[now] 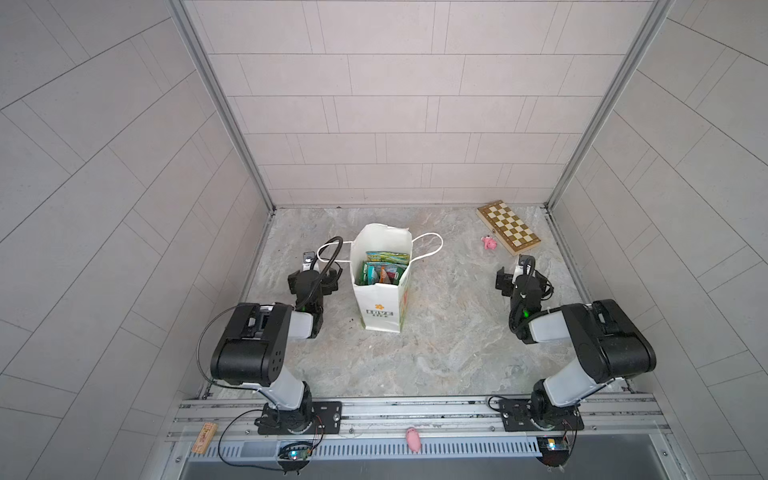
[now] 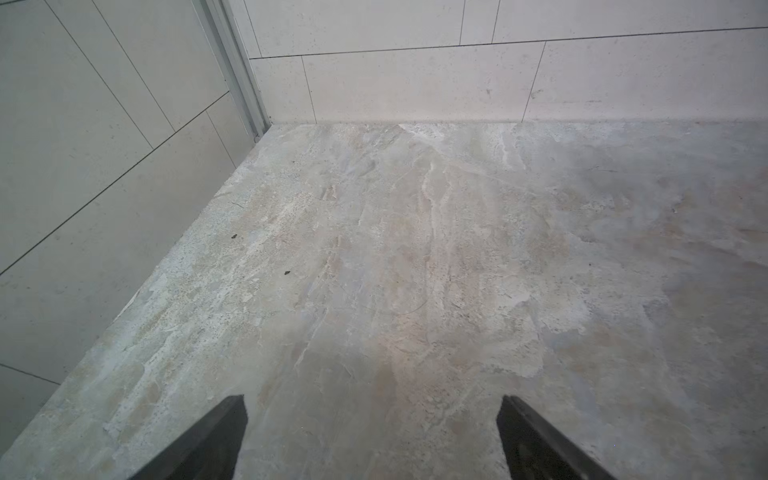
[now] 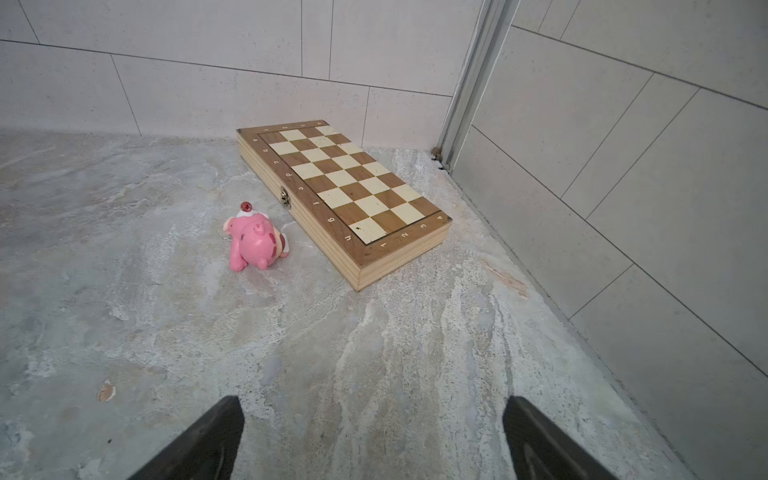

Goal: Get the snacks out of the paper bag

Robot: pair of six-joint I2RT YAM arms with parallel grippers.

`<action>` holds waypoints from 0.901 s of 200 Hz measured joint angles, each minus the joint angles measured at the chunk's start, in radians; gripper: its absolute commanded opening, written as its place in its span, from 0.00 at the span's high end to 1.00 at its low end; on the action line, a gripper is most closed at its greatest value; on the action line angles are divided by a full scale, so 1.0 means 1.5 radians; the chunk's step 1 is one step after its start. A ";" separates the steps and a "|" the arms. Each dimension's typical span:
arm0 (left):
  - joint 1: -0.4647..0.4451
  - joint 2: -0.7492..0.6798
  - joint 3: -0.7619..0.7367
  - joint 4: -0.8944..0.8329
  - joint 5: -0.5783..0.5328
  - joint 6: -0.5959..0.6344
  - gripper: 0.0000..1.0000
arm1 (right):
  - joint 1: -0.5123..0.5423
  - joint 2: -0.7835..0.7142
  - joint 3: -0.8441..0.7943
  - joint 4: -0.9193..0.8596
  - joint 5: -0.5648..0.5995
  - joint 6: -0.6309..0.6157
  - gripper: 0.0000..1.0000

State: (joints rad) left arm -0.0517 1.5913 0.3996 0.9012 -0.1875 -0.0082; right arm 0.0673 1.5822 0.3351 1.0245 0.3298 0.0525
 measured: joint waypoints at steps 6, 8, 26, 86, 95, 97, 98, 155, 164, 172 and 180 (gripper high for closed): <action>0.000 0.000 0.000 0.000 0.000 0.000 0.00 | 0.000 0.000 0.000 0.000 0.000 0.000 0.01; 0.000 0.000 0.000 0.000 0.000 0.000 0.00 | 0.000 0.000 0.000 0.000 0.000 0.000 0.01; 0.000 0.000 0.000 0.000 0.000 0.000 0.00 | 0.000 0.000 0.000 0.000 0.000 0.000 0.01; 0.000 0.000 0.000 0.000 0.000 0.000 0.00 | 0.000 0.000 0.000 0.000 0.000 0.000 0.01; 0.000 0.000 0.000 0.000 0.000 0.000 0.00 | 0.000 0.000 0.000 0.000 0.000 0.000 0.01; 0.000 0.000 0.000 0.000 0.000 0.000 0.00 | 0.000 0.000 0.000 0.000 0.000 0.000 0.01; 0.000 0.000 0.000 0.000 0.000 0.000 0.00 | 0.000 0.000 0.000 0.000 0.000 0.000 0.01; 0.000 -0.009 -0.012 0.008 -0.024 -0.007 0.00 | 0.000 0.000 -0.002 0.005 0.007 0.000 0.01; 0.000 -0.018 -0.020 0.009 -0.031 -0.009 0.00 | 0.000 0.000 -0.004 0.009 0.008 0.000 0.01; 0.000 -0.030 -0.028 0.009 -0.039 -0.013 0.00 | 0.000 0.000 -0.007 0.013 0.010 0.001 0.01; 0.000 -0.045 -0.035 0.008 -0.050 -0.017 0.00 | 0.000 -0.003 -0.011 0.012 0.012 0.001 0.01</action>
State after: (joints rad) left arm -0.0517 1.5246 0.3473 0.9138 -0.2630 -0.0334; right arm 0.0673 1.5784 0.3187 1.0431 0.3481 0.0536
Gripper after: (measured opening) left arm 0.999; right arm 0.992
